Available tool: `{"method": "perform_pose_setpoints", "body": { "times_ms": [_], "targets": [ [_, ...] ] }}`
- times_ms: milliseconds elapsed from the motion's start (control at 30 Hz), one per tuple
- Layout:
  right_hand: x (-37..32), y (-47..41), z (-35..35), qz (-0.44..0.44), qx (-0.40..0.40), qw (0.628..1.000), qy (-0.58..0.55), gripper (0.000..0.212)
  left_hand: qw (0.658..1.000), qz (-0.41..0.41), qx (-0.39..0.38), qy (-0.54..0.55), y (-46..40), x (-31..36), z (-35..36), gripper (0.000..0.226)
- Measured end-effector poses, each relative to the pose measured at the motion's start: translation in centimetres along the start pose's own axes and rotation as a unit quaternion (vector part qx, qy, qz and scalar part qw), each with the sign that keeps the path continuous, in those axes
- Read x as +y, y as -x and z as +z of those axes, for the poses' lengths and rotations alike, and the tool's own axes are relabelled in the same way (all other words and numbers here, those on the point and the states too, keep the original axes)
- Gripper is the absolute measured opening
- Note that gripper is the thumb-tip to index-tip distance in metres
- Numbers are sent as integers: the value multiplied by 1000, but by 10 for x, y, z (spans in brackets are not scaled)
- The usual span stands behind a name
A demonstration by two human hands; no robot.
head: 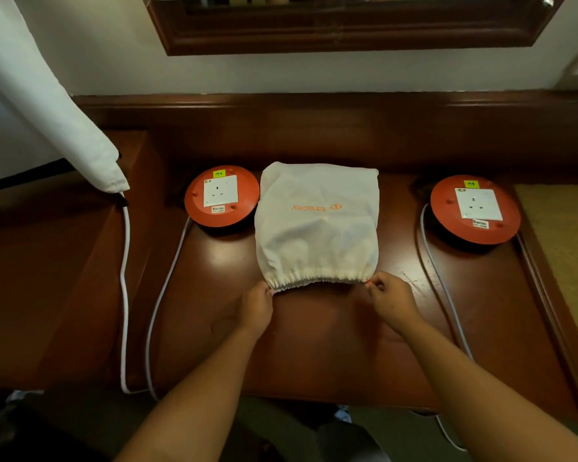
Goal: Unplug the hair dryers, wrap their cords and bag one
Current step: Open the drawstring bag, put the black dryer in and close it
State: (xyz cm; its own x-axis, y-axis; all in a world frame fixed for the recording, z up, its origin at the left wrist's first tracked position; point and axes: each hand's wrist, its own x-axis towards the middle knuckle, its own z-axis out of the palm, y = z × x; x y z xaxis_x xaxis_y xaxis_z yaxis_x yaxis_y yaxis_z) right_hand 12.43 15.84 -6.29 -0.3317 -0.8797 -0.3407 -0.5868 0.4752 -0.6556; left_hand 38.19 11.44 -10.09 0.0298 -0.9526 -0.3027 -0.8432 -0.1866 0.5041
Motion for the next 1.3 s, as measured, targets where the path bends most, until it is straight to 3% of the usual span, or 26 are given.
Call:
{"method": "perform_pose_setpoints", "body": {
  "times_ms": [300,433,567,733,867,933,1000,1300],
  "targets": [
    [1,1,-20,-58,-1,998,27,16,990,127,-39,-41,4,-8,-42,29],
    [7,-5,-37,-61,8,995,72,19,984,164,-14,-71,0,-8,-70,28],
    [35,-12,-64,-13,49,996,77,28,980,130,33,-147,-2,-36,-101,23],
    [47,-7,-62,26,51,993,101,29,979,113,16,-169,0,-52,-98,22],
    [43,-3,-53,38,-14,992,121,15,976,129,14,-175,0,-54,-82,22],
    [36,-3,-45,26,-19,990,138,38,975,144,21,-171,-2,-51,-71,35],
    [24,-3,-35,8,-25,992,125,44,979,144,14,-141,-2,-39,-61,48],
    [-24,-6,4,-20,-35,997,62,27,983,141,-26,-112,-12,9,-21,47]
  ]
}}
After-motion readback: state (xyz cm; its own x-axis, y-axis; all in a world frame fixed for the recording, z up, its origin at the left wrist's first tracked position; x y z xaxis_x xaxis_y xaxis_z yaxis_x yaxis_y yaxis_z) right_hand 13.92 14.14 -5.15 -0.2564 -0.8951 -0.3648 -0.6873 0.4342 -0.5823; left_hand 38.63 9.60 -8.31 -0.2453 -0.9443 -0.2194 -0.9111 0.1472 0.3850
